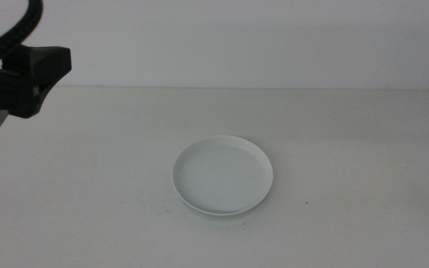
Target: Stack the three bowls on top of each other.
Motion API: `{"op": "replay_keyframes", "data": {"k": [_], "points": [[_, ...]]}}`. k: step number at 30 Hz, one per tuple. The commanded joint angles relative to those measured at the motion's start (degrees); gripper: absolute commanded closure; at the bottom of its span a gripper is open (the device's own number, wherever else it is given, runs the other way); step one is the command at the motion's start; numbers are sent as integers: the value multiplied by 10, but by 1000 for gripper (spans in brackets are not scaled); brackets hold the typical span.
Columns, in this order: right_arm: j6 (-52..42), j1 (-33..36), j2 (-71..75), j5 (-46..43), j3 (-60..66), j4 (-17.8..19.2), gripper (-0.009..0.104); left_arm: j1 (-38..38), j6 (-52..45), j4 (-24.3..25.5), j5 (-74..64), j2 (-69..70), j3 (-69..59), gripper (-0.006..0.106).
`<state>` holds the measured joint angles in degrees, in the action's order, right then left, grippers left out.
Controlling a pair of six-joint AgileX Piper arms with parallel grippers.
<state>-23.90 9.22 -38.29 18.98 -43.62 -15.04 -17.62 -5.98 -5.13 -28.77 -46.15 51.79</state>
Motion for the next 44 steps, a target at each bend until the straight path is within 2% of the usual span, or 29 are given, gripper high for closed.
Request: {"op": "replay_keyframes", "data": {"k": [1, 5, 7, 11, 15, 20, 25, 33, 44], "points": [[1, -4, 3, -2, 2, -3, 3, -1, 0, 0, 8, 3, -4, 7], [1, -4, 16, -7, 8, -2, 3, 8, 0, 78, 13, 33, -36, 7], [1, -6, 45, -41, 37, 1, 3, 29, 0, 92, 17, 70, -70, 7], [1, -7, 137, -109, 160, 14, 3, 85, 0, 84, 57, 182, -183, 7], [1, -26, 249, -107, 296, 60, 3, 130, 0, 35, 68, 321, -304, 7], [1, -76, 340, -96, 385, 61, 3, 153, 0, 31, 68, 461, -408, 7], [1, -108, 373, -98, 425, 57, 3, 153, 0, 13, 107, 461, -472, 7], [1, -108, 383, -82, 436, 56, 3, 153, 0, 13, 141, 461, -518, 7], [1, -108, 383, -100, 436, 56, 3, 153, 0, 17, 150, 461, -518, 7]]}}
